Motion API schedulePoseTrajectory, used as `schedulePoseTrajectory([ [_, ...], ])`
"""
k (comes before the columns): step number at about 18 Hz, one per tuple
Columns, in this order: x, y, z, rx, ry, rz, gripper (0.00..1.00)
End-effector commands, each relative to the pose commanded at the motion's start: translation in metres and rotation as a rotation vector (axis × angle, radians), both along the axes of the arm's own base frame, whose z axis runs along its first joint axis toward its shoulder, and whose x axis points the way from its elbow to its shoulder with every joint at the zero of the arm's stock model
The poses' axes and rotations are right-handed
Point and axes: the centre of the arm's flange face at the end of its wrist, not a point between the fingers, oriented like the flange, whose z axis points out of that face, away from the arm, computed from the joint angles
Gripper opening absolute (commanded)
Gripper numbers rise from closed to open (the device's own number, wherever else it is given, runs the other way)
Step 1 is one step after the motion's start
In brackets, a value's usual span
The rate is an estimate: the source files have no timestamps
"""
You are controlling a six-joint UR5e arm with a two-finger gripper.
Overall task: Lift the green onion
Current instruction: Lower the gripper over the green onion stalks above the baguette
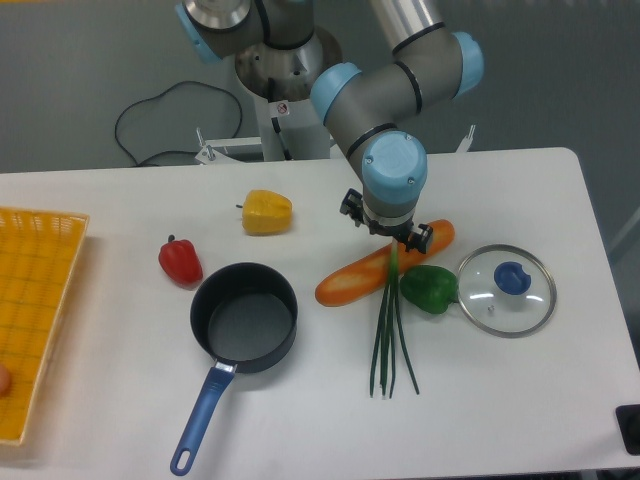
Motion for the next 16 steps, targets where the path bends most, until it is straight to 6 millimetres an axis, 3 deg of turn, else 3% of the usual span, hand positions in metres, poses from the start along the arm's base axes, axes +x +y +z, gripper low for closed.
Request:
schedulePoseTrajectory([
  [6,0.005,-0.003,-0.004,-0.002,-0.005,0.028,1.00],
  [10,0.020,-0.005,-0.025,0.006,0.019,0.045,1.00],
  [12,0.023,-0.007,-0.025,0.008,0.023,0.045,1.00],
  [16,0.016,-0.010,-0.025,0.003,0.031,0.045,1.00],
])
